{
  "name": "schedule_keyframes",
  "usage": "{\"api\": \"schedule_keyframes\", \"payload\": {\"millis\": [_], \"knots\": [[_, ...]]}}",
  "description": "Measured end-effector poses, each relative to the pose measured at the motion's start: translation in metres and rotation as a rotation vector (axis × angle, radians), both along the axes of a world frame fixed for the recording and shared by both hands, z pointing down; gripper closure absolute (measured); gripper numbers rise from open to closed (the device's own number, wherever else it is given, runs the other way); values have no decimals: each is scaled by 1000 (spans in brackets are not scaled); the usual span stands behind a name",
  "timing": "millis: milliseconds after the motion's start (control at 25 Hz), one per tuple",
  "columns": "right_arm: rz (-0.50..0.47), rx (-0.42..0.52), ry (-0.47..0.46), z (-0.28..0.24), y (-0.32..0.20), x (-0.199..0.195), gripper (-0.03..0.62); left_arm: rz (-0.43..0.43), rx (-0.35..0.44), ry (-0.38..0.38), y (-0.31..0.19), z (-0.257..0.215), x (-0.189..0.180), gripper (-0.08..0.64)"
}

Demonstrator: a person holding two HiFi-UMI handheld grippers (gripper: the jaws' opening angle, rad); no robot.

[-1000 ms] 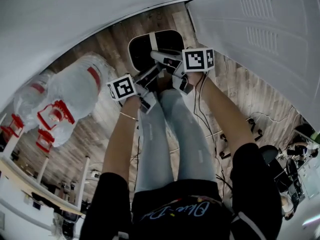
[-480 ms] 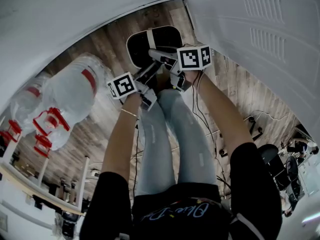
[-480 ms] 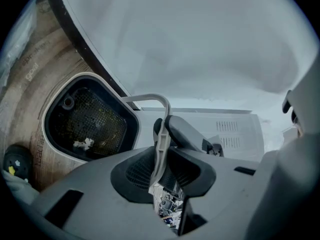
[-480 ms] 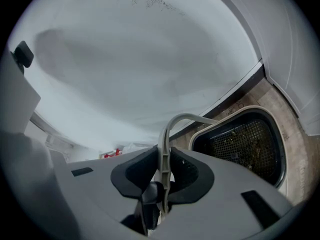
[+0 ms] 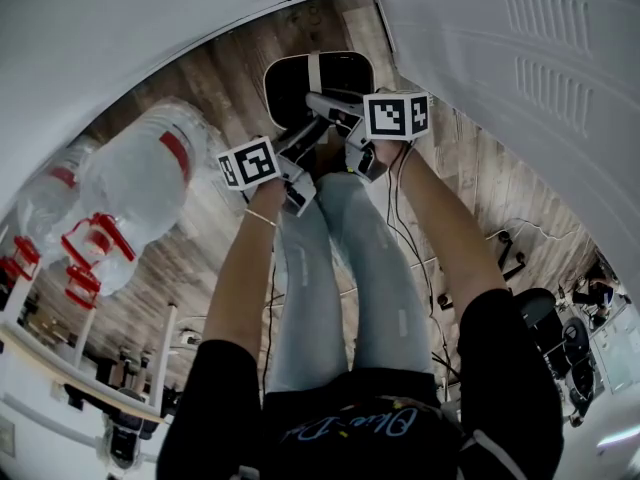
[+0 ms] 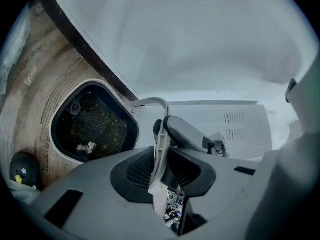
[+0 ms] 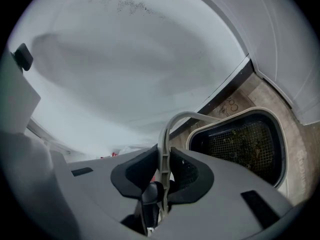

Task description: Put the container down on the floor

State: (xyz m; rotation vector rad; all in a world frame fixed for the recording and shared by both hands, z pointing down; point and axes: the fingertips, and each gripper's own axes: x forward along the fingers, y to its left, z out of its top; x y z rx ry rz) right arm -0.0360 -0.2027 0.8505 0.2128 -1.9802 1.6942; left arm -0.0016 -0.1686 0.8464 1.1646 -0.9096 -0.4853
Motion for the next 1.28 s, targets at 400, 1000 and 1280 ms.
{"api": "schedule_keyframes", "payload": {"millis": [400,1000,1280], "knots": [[29,-55,4,4,11,2,514,13,12,2,12,5,2,483],[-6,-78,-1,-2,38,-18,443,13,-18,-145,33,11,-29,407],[4,-80,3,-11,45,-19,440,28,-79,-251,43,15,-43,340]]}}
